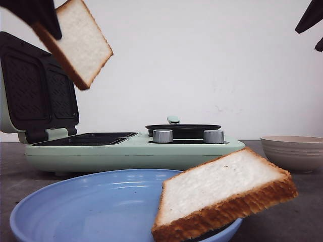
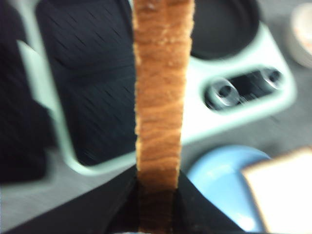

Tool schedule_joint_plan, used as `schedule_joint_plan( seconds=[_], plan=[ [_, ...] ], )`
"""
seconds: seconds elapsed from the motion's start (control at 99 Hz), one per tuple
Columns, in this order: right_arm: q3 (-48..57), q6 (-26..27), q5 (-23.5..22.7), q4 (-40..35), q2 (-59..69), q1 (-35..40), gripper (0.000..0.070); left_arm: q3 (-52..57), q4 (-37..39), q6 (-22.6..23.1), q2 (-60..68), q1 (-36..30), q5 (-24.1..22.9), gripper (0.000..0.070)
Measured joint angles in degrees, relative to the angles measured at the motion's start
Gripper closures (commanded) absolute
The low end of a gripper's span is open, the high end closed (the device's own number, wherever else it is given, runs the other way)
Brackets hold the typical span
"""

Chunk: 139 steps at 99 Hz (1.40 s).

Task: Make breakfast with bread and shrimp
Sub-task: 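Lift the bread slice with the left gripper over the sandwich maker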

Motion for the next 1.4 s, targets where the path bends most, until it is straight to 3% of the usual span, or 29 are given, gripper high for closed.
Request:
schedule_joint_plan(
  seconds=[0.273,0.525,1.081,1.405],
  plan=[
    [0.0,0.0,0.0,0.0,0.0,1.5,0.0420,14.6,-3.3,2.5,12.4,-0.2,-8.0,0.0696],
    [0.0,0.0,0.0,0.0,0.0,2.6,0.0421,23.8,-11.7,2.5,24.3,-0.3,-14.7,0.0696],
    [0.0,-1.1,0.0,0.0,0.0,5.3,0.0421,54.3,-28.0,1.0,48.4,-0.3,-23.6,0.0696],
    [0.0,-1.5,0.0,-0.9,0.0,6.7,0.0420,55.5,-28.2,-2.3,53.5,0.2,-26.9,0.0696]
  ],
)
